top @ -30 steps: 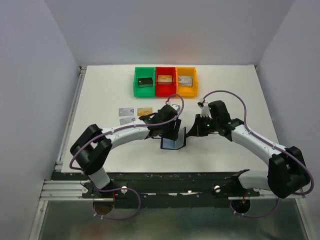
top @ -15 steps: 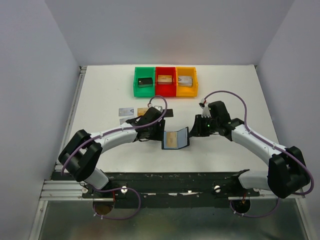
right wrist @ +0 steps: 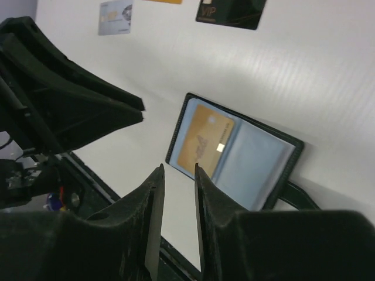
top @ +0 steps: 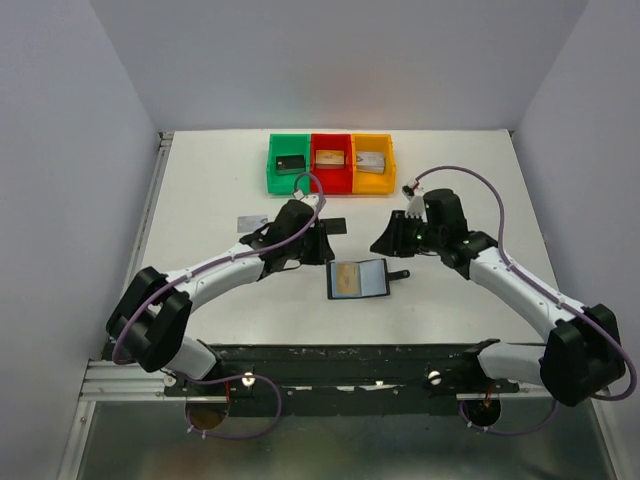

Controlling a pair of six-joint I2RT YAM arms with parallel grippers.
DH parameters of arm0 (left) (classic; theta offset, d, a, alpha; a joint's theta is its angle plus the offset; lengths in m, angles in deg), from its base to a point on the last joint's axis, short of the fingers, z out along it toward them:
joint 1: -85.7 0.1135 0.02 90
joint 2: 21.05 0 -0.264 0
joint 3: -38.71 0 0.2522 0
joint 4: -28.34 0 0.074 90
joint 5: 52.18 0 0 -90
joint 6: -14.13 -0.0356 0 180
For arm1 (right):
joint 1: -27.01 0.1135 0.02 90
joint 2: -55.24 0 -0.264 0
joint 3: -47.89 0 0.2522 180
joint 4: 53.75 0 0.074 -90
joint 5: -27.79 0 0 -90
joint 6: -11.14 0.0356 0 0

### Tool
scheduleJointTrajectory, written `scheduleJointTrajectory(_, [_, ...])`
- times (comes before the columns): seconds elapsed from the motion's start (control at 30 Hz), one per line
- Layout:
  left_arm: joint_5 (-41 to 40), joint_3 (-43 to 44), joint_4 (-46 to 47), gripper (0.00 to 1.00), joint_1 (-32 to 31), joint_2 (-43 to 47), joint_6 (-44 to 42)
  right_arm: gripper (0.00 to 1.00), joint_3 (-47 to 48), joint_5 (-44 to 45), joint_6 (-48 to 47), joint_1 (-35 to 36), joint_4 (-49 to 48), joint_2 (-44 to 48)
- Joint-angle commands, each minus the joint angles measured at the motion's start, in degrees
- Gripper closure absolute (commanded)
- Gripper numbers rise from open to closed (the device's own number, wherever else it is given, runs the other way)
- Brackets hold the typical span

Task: Take the credit cards out of the card holder
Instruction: Remove the credit card from the card holder.

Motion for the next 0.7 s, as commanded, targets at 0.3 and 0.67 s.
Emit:
scheduleJointTrajectory(0.3, [8.2, 0.1, 7.6, 0.90, 0.2, -10.1, 3.4, 0.68, -4.7, -12.0, 9.2, 3.6, -19.5, -19.1])
scheduleJointTrajectory(0.67, [6.4, 0.5, 6.5, 0.96, 0.2, -13.2, 3.7, 0.67, -7.0, -12.6, 10.3, 3.6, -23.3, -24.8])
